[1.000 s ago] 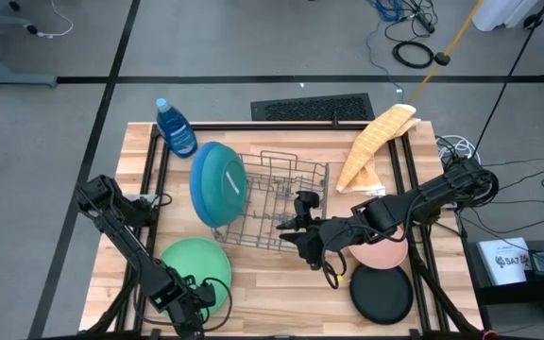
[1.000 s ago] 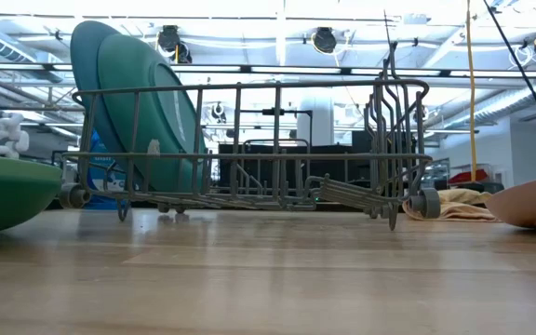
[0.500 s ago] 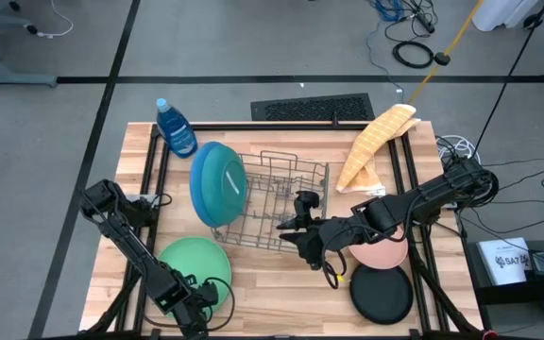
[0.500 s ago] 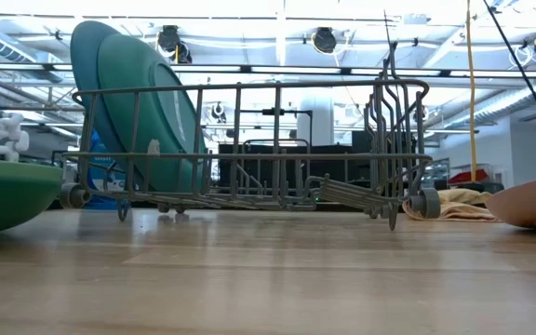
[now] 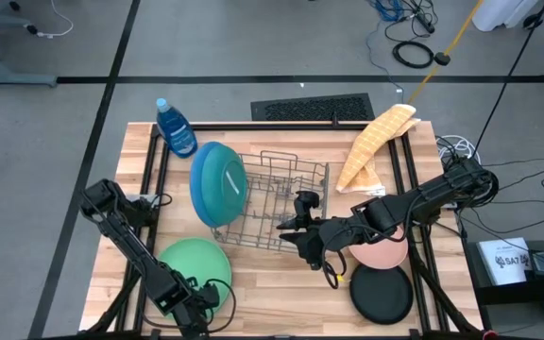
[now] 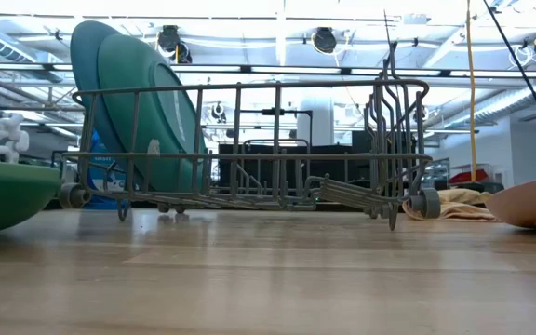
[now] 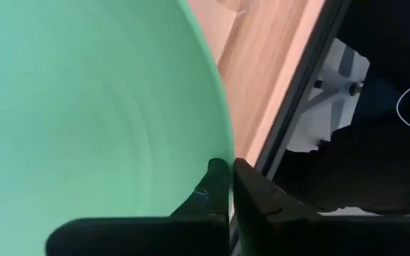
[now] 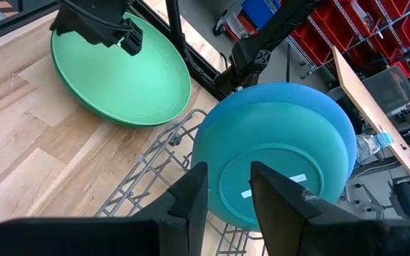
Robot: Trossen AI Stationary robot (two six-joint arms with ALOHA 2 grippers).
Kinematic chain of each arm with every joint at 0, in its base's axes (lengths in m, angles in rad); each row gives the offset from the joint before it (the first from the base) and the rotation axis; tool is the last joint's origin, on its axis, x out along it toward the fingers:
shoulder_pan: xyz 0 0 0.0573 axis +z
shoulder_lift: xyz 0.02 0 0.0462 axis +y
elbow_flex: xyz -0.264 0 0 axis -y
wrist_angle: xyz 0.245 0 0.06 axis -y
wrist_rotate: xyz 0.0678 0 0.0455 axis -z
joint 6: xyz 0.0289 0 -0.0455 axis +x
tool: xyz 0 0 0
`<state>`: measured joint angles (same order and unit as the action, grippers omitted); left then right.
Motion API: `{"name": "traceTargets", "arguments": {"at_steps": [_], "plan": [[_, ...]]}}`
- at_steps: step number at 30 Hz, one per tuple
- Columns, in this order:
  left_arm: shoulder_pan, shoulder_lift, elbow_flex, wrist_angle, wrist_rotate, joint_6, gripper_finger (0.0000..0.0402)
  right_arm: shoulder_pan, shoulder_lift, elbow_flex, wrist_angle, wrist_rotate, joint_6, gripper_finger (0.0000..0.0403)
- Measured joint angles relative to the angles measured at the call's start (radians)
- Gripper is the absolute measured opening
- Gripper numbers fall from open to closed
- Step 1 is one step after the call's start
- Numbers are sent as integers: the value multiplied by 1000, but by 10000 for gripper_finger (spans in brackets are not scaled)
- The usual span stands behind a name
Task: Sort dishes
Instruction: Put the light green plate into the dish rack
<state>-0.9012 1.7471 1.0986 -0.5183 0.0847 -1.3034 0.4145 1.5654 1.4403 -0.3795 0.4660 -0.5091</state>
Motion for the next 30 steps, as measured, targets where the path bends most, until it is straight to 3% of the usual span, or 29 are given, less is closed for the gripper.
{"name": "traceTargets", "arguments": {"at_steps": [12, 19, 25, 30], "plan": [[0, -15, 122, -134, -8, 28, 0, 0, 0, 0, 0, 0, 0, 100], [0, -17, 205, -207, -94, 76, 0, 0, 0, 0, 0, -5, 6, 100], [0, -17, 232, -206, -166, 110, 0, 0, 23, 1, 17, -144, 27, 100], [2, -17, 234, -203, -170, 113, 0, 1, 118, 1, 21, -245, 21, 110]]}}
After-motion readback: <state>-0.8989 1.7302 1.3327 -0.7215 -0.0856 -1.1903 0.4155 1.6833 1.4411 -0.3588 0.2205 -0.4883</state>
